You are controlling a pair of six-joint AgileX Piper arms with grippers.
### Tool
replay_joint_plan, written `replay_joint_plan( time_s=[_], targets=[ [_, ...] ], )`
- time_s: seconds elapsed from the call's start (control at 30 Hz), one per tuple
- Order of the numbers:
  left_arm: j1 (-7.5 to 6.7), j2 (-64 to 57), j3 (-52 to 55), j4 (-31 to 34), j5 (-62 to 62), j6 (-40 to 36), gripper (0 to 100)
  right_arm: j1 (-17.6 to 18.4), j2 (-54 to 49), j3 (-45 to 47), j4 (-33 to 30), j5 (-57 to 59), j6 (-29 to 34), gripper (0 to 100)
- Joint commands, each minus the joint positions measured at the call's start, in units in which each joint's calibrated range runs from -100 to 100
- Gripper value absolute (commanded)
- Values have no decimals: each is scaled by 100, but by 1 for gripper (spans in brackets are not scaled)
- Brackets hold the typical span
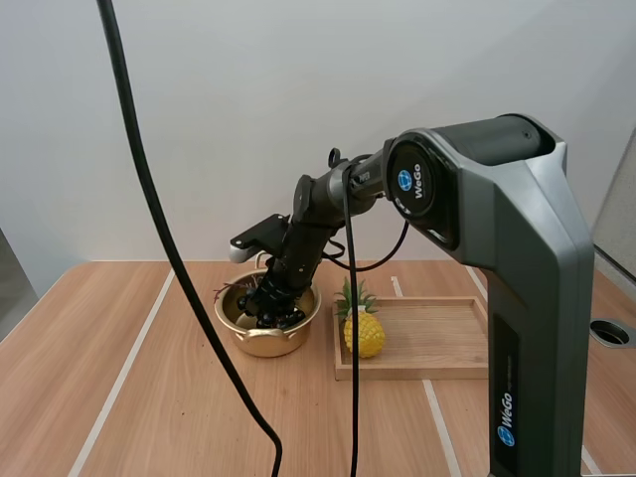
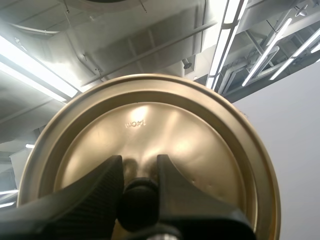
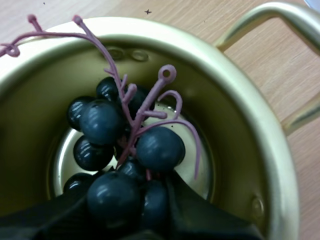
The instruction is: Open the pot, put the grape inside, and close it
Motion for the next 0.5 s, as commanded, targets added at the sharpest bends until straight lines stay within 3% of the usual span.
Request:
replay_joint_plan(
  time_s=[0.0,0.2,0.27,0.37,0.47],
  targets=[
    [5,-39,-28,46,-205,-36,0,2,79,92,-288,602,8,0],
    [5,-39,-28,46,-205,-36,0,2,90,92,-261,660,8,1],
    [5,-39,-28,46,-205,-36,0,2,90,92,-196,754,8,31],
    [5,-39,-28,46,-205,-36,0,2,90,92,-112,812,8,97],
    [5,-39,-28,46,-205,-36,0,2,90,92,-123,812,17,100]
  ],
)
